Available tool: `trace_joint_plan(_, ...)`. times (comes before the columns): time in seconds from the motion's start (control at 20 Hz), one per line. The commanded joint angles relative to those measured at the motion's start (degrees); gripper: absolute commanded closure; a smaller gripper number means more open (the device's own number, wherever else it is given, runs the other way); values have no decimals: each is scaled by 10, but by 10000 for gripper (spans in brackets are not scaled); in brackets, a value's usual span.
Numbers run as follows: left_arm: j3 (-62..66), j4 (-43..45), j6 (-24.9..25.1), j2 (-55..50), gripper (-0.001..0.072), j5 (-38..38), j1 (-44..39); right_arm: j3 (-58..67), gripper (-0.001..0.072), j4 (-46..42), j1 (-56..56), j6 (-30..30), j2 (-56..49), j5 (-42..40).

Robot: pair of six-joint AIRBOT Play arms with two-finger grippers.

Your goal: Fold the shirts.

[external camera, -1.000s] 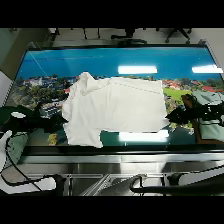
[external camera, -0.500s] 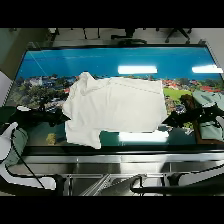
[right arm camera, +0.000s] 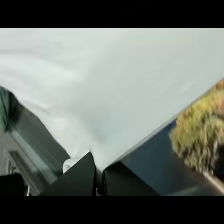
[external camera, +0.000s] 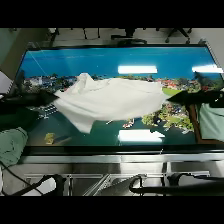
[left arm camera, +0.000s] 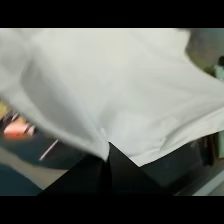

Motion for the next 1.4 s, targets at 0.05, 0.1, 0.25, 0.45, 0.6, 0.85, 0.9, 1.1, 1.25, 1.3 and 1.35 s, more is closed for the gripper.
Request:
trace_joint_plan(0.05,168,-208,2,157,694,13,73,158,691,123,-63,-3,146,-26)
trace_joint_plan(0.1,209,-243,-2,182,694,27,103,189,691,122,-77,-3,174,-49)
trace_joint_plan(0.25,309,-253,-39,236,694,46,214,262,691,110,-95,-3,244,-122)
trace_joint_plan(0.45,389,-243,-81,221,694,24,276,304,690,15,-92,0,277,-163)
trace_joint_plan(0.6,411,-93,-113,174,694,-14,217,274,691,4,-92,23,236,-117)
trace_joint_plan(0.85,292,134,-115,62,694,-24,-34,107,691,43,-11,-29,97,-99)
trace_joint_plan(0.9,264,193,-126,28,694,-8,-77,81,691,12,16,-29,60,-121)
trace_joint_plan(1.1,197,299,-155,-127,694,92,-142,61,691,-38,78,-29,-104,-205)
trace_joint_plan(1.25,228,296,-173,-250,694,137,-145,88,692,-37,96,-33,-212,-263)
trace_joint_plan(1.3,255,297,-177,-287,694,137,-145,109,692,-37,96,-33,-242,-268)
trace_joint_plan(1.35,289,297,-187,-323,694,134,-145,135,692,-38,96,-25,-269,-272)
